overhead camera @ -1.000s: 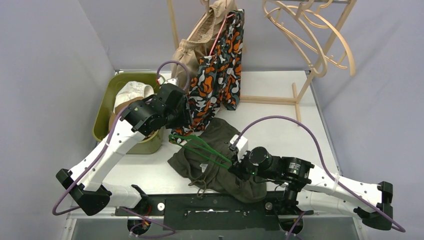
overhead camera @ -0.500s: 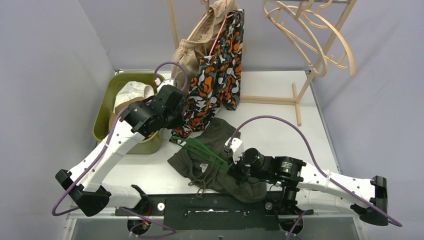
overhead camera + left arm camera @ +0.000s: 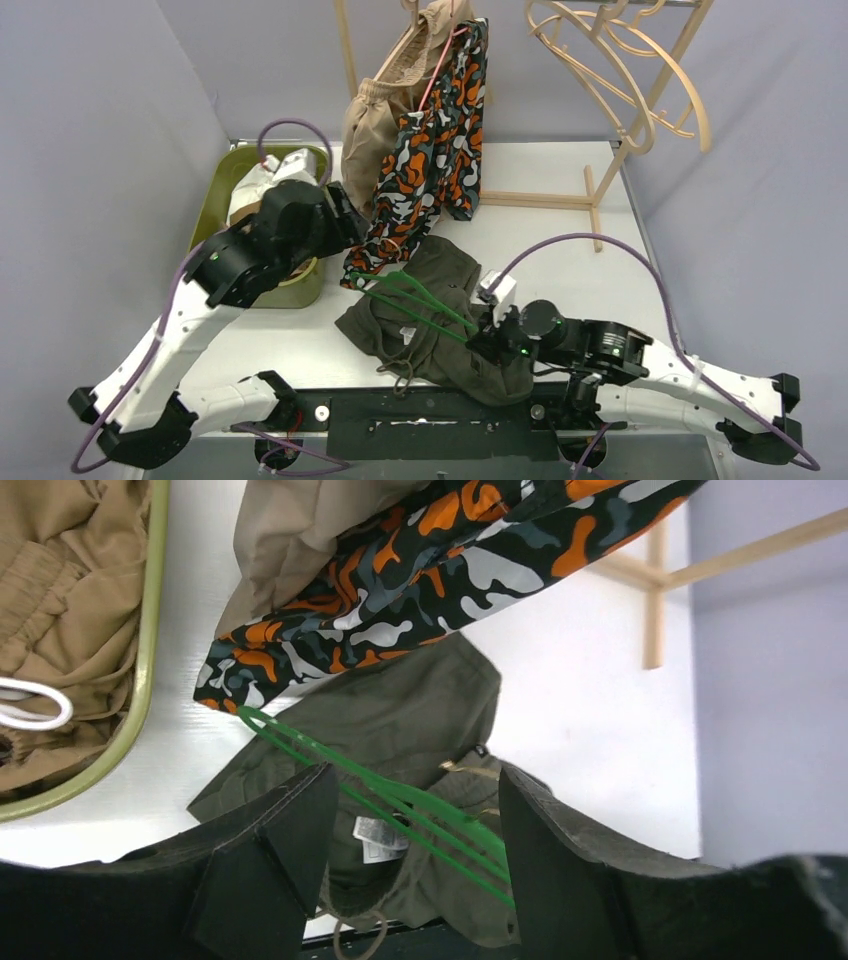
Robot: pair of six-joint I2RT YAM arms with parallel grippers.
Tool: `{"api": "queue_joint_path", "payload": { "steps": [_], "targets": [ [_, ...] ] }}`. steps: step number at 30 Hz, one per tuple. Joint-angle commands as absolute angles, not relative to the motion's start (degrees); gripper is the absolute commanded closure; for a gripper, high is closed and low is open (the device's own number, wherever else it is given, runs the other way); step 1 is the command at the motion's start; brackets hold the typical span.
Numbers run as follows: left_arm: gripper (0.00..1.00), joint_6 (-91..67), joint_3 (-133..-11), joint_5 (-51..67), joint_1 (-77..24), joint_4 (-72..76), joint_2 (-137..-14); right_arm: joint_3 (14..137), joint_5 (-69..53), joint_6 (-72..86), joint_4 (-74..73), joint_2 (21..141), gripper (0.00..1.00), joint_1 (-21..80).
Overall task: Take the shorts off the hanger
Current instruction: Place the hanger on the clothes rod.
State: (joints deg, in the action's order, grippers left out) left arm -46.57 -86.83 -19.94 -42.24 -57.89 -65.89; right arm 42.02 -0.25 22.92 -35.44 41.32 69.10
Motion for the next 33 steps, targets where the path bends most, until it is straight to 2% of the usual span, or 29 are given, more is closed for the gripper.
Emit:
{"api": "queue_joint_path", "payload": {
  "steps": [1, 4, 8, 15, 18, 25, 33],
  "targets": [
    [0.39, -47.48, -82.78, -23.68, -42.2, -49.33, -56.8, 45.28, 1.65, 26.44, -36.49, 31.48, 1.0, 69.78],
    [0.32, -46.18, -80.83, -23.86, -42.19, -46.06, -52.96, 48.27, 2.88, 28.71, -42.0, 26.55, 1.0, 69.63],
    [0.31, -45.8, -80.03, -23.38, -42.19, -45.56, -51.94, 53.24, 4.66, 32.95, -52.8, 22.68, 1.0, 69.7],
    [0.3, -46.29, -76.83, -23.57, -42.1, -44.29, -50.51, 61.79, 23.1, 40.01, -66.9, 19.97, 1.0, 69.07],
    [0.22, -45.4, -75.34, -23.19, -42.1, -44.06, -50.54, 64.78, 32.26, 40.88, -70.19, 22.47, 1.0, 68.09],
    [0.17, -46.86, -68.37, -20.46, -42.04, -44.51, -52.59, 68.96, 45.26, 41.42, -68.22, 33.35, 1.0, 67.74],
    [0.16, -49.22, -60.49, -14.79, -41.65, -38.79, -51.68, 69.53, 56.53, 27.76, -45.39, 41.9, 1.0, 67.67]
  ]
}}
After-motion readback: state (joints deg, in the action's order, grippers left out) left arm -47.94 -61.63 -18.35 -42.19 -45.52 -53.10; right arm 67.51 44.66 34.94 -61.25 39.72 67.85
